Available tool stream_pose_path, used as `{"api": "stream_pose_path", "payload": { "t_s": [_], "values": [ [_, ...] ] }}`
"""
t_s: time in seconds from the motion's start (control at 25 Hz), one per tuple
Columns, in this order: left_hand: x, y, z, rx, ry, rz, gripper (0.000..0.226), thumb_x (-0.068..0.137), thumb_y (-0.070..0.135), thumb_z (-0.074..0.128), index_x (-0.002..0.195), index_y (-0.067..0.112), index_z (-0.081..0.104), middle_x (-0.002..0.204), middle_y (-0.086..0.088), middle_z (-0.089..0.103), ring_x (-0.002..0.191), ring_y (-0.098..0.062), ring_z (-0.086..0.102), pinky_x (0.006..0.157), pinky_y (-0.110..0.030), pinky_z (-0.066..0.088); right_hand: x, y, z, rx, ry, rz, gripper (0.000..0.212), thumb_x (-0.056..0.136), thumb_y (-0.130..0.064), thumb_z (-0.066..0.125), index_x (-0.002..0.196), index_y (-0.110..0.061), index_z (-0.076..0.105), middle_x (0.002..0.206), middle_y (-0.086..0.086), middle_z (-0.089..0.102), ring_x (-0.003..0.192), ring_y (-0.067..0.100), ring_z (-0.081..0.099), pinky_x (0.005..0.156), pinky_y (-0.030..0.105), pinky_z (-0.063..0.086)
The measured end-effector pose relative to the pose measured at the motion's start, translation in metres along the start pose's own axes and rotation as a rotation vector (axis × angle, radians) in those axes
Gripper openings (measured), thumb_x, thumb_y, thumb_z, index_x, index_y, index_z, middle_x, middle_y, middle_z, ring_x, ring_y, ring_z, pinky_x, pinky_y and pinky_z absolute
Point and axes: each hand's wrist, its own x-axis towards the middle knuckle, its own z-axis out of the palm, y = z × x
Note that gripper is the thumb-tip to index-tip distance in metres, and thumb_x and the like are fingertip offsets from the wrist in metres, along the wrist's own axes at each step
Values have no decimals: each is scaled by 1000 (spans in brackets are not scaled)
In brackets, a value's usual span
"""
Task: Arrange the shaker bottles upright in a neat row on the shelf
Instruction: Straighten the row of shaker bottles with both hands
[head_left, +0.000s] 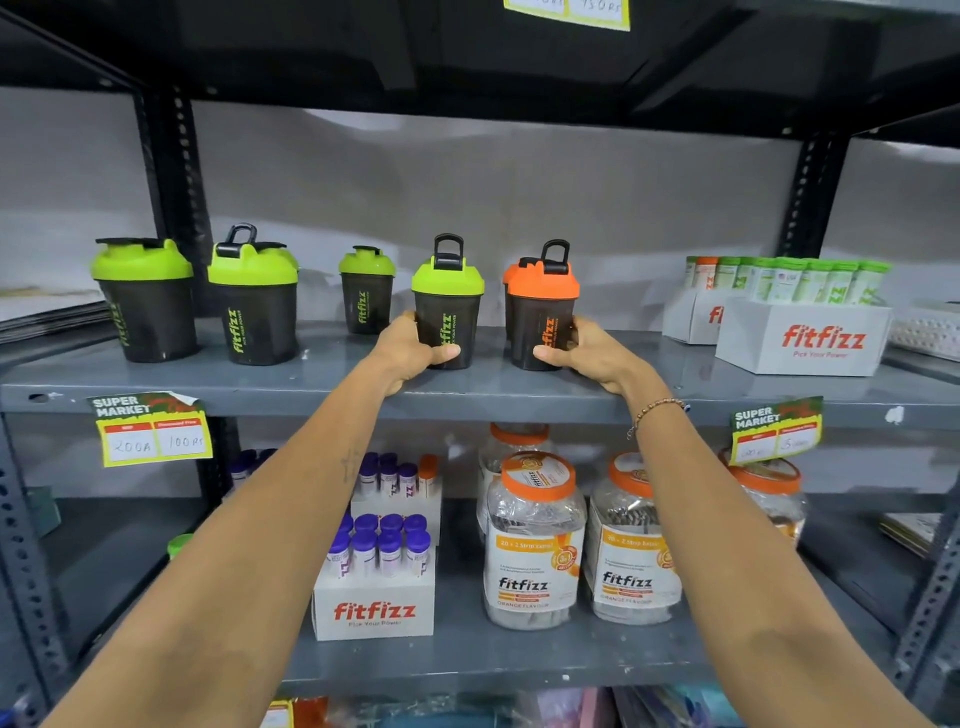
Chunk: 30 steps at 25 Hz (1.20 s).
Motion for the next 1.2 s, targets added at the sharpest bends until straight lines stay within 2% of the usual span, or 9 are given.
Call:
{"api": "stream_pose_path", "payload": {
  "t_s": [0.2,0.52,0.68,0.76,0.84,0.92,0.96,1.08,1.2],
  "values": [
    [0,-1,0,30,9,-9,62,76,12,79,129,8,49,123,-7,63,115,-24,56,104,-41,44,-1,-1,2,-40,-7,-5,60,85,-13,69,137,-8,40,138,10,53,128,22,50,107,36,40],
    [-3,1,0,59,16,-7,60,77,14,78,129,8,49,124,-7,62,115,-24,56,102,-38,44,-6,-6,4,-66,-4,34,71,85,-17,70,143,-6,31,144,12,47,135,26,44,111,39,37],
    [-8,5,-3,80,55,-25,62,73,17,81,126,8,52,122,-7,64,116,-25,57,103,-40,44,-12,-10,5,-73,10,97,92,82,-22,73,149,-6,12,148,15,41,137,28,41,112,43,33],
    [-16,6,-4,113,81,-14,68,72,18,82,129,5,48,127,-8,60,119,-25,55,104,-37,42,-19,-9,6,-91,111,94,81,83,-23,72,143,-6,21,141,17,45,131,28,45,105,39,39],
    [-29,8,-5,134,160,22,76,72,18,82,134,1,43,133,-11,55,122,-25,52,104,-34,41,-27,-8,9,-158,376,6,48,86,-21,69,124,-7,42,116,11,53,108,23,55,94,34,47],
    [-43,11,-9,94,254,52,70,72,16,82,130,1,47,126,-12,58,111,-22,57,96,-29,45,-38,-13,19,-169,639,-133,14,88,-13,64,97,-11,54,88,3,57,81,15,55,85,36,51],
    [-50,11,-13,77,285,71,60,73,16,82,124,2,53,118,-11,62,101,-20,60,91,-27,48,-44,-19,31,-144,683,-208,9,87,-9,63,89,-13,55,78,0,57,72,11,53,78,33,51],
    [-63,5,-40,55,354,126,26,74,16,81,94,9,67,91,-9,71,82,-18,67,87,-33,54,-55,-51,84,-143,561,-443,11,82,-3,63,80,-13,59,71,-2,59,61,4,50,63,15,43],
    [-74,0,-84,73,394,180,8,78,14,76,80,10,69,69,-4,68,64,-12,65,77,-33,58,-49,-85,148,-221,363,-638,7,80,-2,62,80,-9,62,76,4,62,62,9,53,63,14,42]
  ]
}}
